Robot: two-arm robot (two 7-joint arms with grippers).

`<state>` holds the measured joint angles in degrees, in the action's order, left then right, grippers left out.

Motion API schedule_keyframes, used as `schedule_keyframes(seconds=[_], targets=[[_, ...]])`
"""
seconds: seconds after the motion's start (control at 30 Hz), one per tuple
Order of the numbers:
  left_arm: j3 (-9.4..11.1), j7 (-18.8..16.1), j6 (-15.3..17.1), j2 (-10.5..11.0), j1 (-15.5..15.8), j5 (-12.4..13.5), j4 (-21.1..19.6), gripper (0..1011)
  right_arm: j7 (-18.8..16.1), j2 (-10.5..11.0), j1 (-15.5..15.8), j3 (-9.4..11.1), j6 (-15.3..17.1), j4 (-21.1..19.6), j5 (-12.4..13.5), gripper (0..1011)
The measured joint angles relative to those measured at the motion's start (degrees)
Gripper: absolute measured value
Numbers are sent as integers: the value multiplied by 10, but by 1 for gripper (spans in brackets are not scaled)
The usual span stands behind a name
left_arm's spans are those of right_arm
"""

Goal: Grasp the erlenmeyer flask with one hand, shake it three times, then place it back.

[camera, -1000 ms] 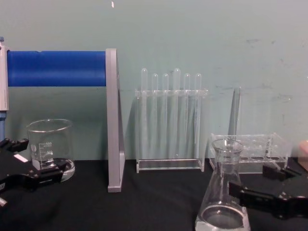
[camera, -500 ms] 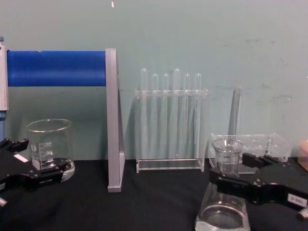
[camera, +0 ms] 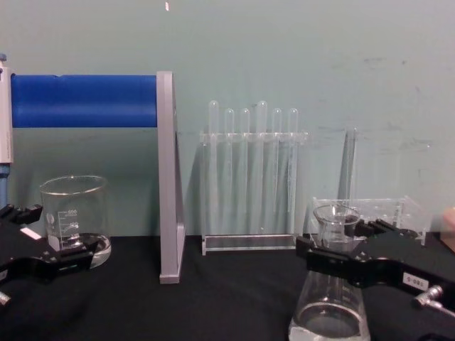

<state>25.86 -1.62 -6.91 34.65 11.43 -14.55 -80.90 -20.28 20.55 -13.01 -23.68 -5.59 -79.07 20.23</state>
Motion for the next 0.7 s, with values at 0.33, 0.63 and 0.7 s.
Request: schedule_keyframes(seconds=[0.33, 0.63, 0.7], targets=[[0, 0, 0, 0, 0, 0, 0, 1001, -1, -10, -4, 5, 3, 9, -13, 1002], [0, 0, 0, 0, 0, 0, 0, 1001, -1, -9, -4, 4, 3, 8, -11, 978], [0, 0, 0, 0, 0, 0, 0, 1001, -1, -9, -4, 4, 3, 8, -11, 942]])
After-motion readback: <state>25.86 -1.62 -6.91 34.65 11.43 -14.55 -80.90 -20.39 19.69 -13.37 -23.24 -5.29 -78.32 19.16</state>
